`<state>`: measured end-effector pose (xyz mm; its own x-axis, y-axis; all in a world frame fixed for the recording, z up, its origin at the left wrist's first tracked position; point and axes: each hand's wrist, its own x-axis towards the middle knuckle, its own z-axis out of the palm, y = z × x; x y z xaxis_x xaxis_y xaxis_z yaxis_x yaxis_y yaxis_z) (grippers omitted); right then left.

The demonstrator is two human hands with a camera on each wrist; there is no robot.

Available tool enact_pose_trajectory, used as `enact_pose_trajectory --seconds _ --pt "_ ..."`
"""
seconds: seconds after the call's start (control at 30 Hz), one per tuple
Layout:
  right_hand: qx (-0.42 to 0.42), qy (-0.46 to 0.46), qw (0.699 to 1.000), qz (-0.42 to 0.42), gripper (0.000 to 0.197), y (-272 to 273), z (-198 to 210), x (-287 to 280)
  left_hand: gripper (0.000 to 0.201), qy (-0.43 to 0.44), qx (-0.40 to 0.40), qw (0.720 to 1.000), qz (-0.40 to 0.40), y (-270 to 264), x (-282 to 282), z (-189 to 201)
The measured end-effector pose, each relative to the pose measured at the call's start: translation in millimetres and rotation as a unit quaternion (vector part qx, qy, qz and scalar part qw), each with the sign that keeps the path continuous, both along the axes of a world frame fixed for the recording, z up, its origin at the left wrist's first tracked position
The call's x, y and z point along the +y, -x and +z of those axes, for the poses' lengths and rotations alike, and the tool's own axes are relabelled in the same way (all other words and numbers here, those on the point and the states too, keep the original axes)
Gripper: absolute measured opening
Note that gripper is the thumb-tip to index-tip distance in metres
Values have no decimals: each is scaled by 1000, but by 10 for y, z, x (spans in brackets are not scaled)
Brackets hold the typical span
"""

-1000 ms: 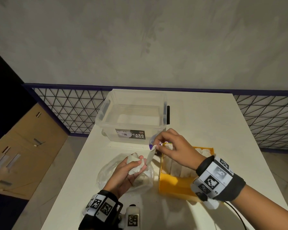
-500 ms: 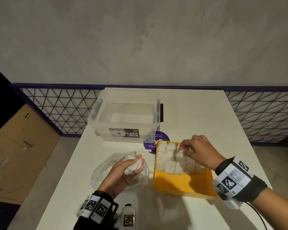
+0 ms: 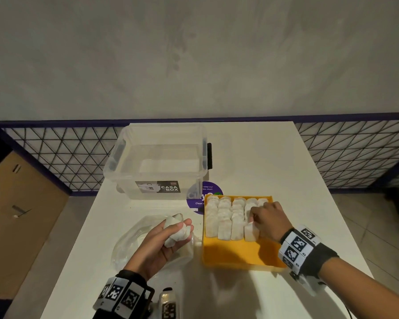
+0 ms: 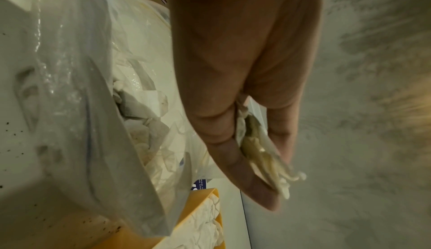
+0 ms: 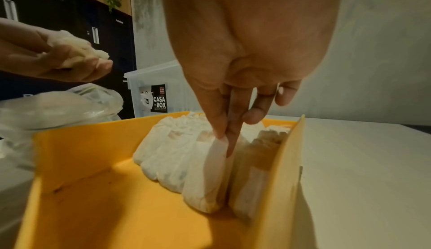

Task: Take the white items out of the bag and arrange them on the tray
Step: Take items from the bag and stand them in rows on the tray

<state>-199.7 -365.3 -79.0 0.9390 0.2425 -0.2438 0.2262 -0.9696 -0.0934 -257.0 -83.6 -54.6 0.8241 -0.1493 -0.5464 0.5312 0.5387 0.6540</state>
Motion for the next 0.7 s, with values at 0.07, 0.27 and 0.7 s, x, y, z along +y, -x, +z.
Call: enact_pose_trajectory --seconds 0.07,0.27,0.7 --pt "-22 23 999 4 24 -5 -34 30 37 11 2 1000 -2 2 0 -1" --pt "-60 65 996 21 18 16 -23 49 31 26 4 1000 -15 10 -6 24" --pt "-63 -223 940 251 34 247 630 891 32 -15 -24 1000 -3 6 -23 23"
